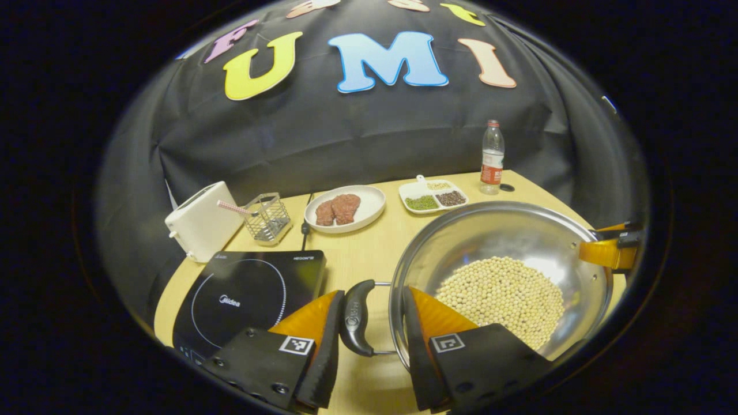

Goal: First push the handle of the pot to place it horizontally, then grasp the pot with both hands and set it on the induction cooktop.

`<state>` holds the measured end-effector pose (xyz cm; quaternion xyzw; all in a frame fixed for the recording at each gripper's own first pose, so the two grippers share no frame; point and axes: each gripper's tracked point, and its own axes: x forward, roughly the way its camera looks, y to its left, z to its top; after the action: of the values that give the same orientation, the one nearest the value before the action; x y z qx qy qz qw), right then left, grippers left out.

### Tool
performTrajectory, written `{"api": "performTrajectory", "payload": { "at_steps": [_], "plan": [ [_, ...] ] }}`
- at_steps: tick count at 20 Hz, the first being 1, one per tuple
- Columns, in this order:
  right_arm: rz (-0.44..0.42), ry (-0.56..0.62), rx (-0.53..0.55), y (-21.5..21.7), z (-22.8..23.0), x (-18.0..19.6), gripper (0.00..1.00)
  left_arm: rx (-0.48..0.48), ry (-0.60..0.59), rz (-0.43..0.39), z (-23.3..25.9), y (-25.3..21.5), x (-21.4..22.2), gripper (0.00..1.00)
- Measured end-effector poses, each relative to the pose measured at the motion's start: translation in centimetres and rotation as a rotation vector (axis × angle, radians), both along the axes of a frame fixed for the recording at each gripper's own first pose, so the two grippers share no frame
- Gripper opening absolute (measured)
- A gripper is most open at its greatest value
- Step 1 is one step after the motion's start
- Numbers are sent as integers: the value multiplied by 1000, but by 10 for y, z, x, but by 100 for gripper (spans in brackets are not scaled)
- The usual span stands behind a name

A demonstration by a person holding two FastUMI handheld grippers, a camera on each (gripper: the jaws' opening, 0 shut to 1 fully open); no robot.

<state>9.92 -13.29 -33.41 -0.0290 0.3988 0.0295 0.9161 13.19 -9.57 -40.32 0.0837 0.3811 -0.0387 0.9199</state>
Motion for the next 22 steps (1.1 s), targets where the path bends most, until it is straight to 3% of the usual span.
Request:
{"api": "performTrajectory", "payload": {
  "at_steps": [3, 10, 12, 14, 17, 20, 22],
  "plan": [
    [-15, -8, -16, 12, 12, -8, 51, -27, -11, -4, 8, 12, 0, 59],
    [-81, -30, -23, 63, 30, -21, 51, -67, -22, -35, 26, 64, 8, 55],
    [-92, -23, -21, 83, 29, -25, 51, -70, -19, -44, 26, 85, 11, 63],
    [-98, -26, -22, 102, 32, -26, 51, -86, -11, -42, 24, 104, 11, 59],
    [-111, -27, -29, 128, 32, -29, 51, -94, -9, -57, 24, 131, 14, 63],
    [-131, -18, -27, 156, 30, -32, 51, -99, -6, -73, 21, 159, 20, 55],
    [-143, -17, -23, 175, 28, -33, 51, -103, -3, -84, 19, 178, 24, 63]
  ]
}}
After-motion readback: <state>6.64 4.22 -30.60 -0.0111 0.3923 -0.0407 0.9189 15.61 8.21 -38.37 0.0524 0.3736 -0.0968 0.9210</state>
